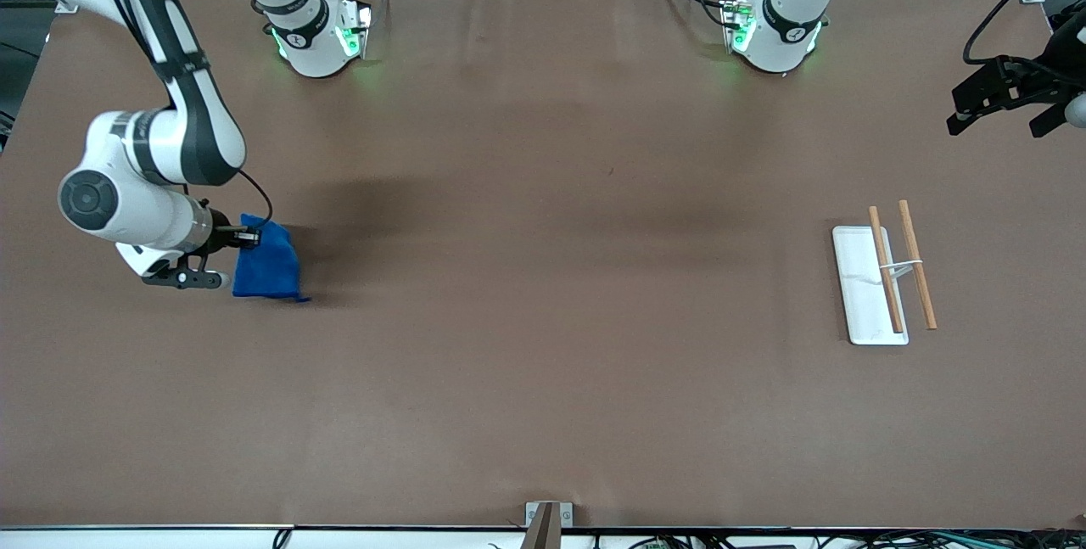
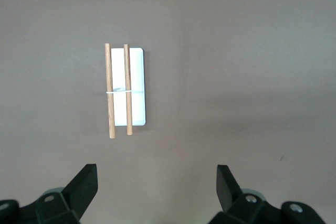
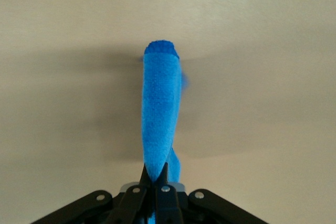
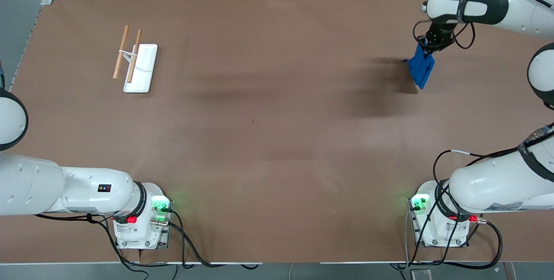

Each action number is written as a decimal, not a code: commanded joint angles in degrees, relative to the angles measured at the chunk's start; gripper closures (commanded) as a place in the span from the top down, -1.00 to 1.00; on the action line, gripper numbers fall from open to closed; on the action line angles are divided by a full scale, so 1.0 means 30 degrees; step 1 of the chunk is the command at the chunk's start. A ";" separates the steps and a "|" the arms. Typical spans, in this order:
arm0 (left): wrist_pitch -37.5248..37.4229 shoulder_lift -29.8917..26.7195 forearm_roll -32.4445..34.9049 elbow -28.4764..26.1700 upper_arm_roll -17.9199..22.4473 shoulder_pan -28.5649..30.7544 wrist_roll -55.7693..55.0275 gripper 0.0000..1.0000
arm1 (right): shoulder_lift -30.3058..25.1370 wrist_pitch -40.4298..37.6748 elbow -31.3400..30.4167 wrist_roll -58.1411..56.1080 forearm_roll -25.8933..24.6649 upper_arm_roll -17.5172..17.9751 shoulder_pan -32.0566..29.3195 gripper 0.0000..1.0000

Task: Right arm passes towel to left arm to hang
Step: 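Grasp the towel edge with the right gripper and lift it, then carry the towel to mid-table with the right gripper while the left gripper approaches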

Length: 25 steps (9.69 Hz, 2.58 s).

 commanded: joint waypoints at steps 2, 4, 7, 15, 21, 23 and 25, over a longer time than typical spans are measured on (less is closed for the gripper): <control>0.0269 0.0280 0.0355 -0.0367 -0.0045 0.0138 0.0339 1.00 | -0.0214 -0.1678 0.1673 -0.2194 0.4373 0.0817 -0.0135 -1.00; 0.0271 0.0309 0.0328 -0.0396 -0.0074 0.0079 0.0339 1.00 | -0.0214 -0.2998 0.3256 -0.3169 0.8883 0.0992 -0.0077 -1.00; 0.0124 0.0309 0.0328 -0.0572 -0.0162 -0.0009 0.0368 1.00 | -0.0330 -0.3241 0.4318 -0.3201 1.5035 0.2244 0.0187 -1.00; 0.0124 0.1070 -0.7186 -0.1128 -0.0075 0.0137 0.1072 1.00 | 0.0544 0.4337 0.8062 -0.3201 2.7472 0.8810 0.1879 -1.00; -0.3829 0.3170 -1.7966 -0.1949 0.0775 0.0665 0.2151 1.00 | 0.1805 0.7688 0.8626 -0.9128 3.4082 0.8962 0.6070 -1.00; -0.4416 0.4552 -2.0930 -0.2153 0.0659 0.0490 0.2302 0.99 | 0.1866 0.7717 0.8537 -1.1049 3.5679 0.8991 0.6513 -1.00; -0.4272 0.4733 -2.2924 -0.3786 0.0599 0.0343 0.3700 0.94 | 0.1896 0.7864 0.8537 -1.1053 3.5683 0.8991 0.6573 -1.00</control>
